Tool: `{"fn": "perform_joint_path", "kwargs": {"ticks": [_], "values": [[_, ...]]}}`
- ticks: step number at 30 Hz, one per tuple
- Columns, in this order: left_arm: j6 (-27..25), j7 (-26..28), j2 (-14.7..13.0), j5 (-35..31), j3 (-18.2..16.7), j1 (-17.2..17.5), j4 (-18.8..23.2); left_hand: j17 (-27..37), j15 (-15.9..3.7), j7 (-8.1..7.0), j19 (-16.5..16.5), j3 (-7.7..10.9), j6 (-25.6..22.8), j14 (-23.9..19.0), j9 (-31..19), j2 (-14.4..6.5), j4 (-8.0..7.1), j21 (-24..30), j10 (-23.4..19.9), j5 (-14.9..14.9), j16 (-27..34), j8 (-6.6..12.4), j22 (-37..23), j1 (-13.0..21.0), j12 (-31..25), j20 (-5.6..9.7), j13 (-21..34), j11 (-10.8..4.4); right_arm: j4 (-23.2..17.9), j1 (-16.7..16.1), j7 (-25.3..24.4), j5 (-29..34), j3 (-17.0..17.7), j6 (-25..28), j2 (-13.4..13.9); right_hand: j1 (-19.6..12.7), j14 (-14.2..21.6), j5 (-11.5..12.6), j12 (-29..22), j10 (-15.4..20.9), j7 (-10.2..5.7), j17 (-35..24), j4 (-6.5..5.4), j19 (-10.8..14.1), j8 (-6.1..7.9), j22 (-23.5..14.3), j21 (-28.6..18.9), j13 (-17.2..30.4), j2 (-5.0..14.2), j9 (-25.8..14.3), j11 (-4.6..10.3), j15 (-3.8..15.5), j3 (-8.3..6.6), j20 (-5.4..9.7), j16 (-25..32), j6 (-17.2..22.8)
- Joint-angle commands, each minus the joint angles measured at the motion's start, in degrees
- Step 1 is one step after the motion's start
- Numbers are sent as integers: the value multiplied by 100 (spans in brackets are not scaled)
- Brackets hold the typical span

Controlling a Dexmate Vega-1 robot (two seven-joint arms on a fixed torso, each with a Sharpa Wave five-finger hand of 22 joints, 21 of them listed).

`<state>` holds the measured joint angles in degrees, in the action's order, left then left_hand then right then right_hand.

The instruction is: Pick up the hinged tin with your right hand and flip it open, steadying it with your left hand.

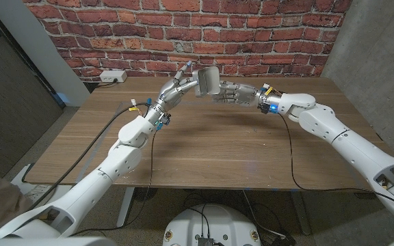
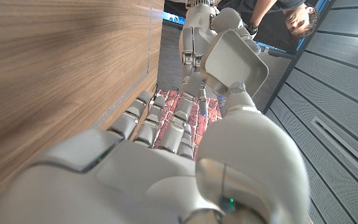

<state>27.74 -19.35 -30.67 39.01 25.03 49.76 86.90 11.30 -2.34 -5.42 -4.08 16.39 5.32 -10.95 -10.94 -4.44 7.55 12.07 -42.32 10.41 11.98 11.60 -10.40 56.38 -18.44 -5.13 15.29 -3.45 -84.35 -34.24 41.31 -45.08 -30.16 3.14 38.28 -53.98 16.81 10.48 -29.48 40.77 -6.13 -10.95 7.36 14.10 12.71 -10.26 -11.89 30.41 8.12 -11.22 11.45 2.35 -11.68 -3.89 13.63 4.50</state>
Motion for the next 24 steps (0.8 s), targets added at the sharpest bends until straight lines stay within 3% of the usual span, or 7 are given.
{"fn": "perform_joint_path", "kwargs": {"ticks": [1,24], "values": [[-21,132,-82,-28,-59,183,176,30,-804,-3,9,25,-36,-30,-12,-177,-47,-8,-982,29,-14,1,-18,118,-5,-32,34,-925,-79,-53,-32,-31,34,12,55,66,34,1,22,122,-18,-8,-25,49,4,-28,-30,29,-8,-12,109,863,17,-12,6,34],[0,83,29,-69,7,11,-41,28,-813,-26,8,38,-60,-54,-12,-163,-46,-12,-1025,28,-18,-7,-18,105,39,-19,40,-926,78,48,20,11,26,-15,34,73,37,-1,47,138,-18,-9,-27,53,-4,-29,-24,34,-5,-13,108,864,26,-8,-1,42]]}}
